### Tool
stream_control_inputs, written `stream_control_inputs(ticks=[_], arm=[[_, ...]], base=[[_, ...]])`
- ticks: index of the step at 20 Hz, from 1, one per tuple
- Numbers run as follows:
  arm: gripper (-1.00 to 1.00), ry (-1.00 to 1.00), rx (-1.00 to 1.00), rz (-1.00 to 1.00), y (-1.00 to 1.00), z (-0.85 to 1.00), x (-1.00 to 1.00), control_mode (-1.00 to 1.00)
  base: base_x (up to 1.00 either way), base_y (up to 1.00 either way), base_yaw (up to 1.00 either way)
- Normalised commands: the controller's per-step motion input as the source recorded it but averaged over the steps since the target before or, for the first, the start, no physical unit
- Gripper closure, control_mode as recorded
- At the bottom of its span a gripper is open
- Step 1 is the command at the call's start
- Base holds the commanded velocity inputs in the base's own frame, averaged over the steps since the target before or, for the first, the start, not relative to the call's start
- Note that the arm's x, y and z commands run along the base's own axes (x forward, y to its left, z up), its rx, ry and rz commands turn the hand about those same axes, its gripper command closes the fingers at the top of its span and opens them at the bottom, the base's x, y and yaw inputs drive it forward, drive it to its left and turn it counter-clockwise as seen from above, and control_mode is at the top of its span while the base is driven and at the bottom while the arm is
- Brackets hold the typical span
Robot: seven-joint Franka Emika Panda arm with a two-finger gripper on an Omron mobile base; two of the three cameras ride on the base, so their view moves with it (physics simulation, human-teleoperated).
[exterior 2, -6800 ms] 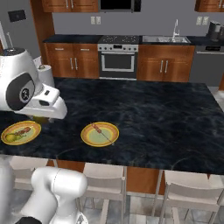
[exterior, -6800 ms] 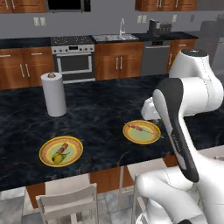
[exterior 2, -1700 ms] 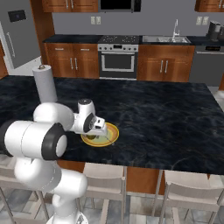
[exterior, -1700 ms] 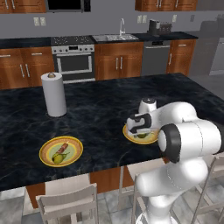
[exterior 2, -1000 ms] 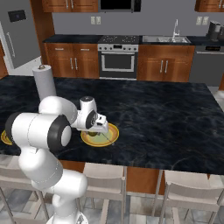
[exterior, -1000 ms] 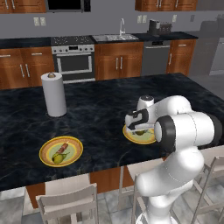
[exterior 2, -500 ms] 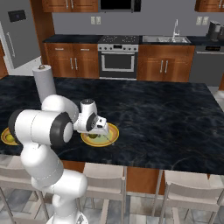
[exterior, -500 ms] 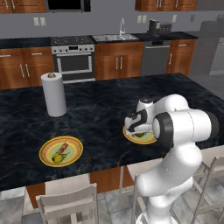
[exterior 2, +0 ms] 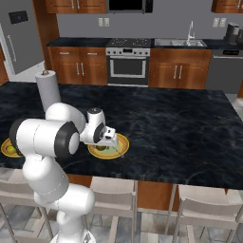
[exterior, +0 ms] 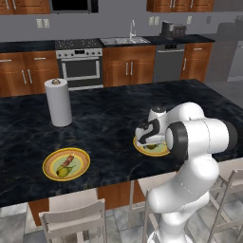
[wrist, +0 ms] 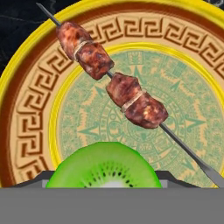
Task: Pick up the pear and kiwi from the fridge and place one fruit on each plate on the dining counter.
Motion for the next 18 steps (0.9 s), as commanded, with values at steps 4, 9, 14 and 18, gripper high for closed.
stream_control_inputs(ticks=[4, 9, 14, 18], arm=[[-1.0, 0.0, 0.0, 0.0, 0.0, 0.0, 0.0, -1.0], [-1.0, 0.01, 0.0, 0.0, 0.0, 0.0, 0.0, -1.0], [-1.0, 0.0, 0.0, 0.0, 0.0, 0.0, 0.0, -1.0], [-1.0, 0.0, 0.0, 0.0, 0.0, 0.0, 0.0, -1.0]], base=[[0.0, 0.0, 0.0], [0.0, 0.0, 0.0], [0.0, 0.0, 0.0], [0.0, 0.0, 0.0]])
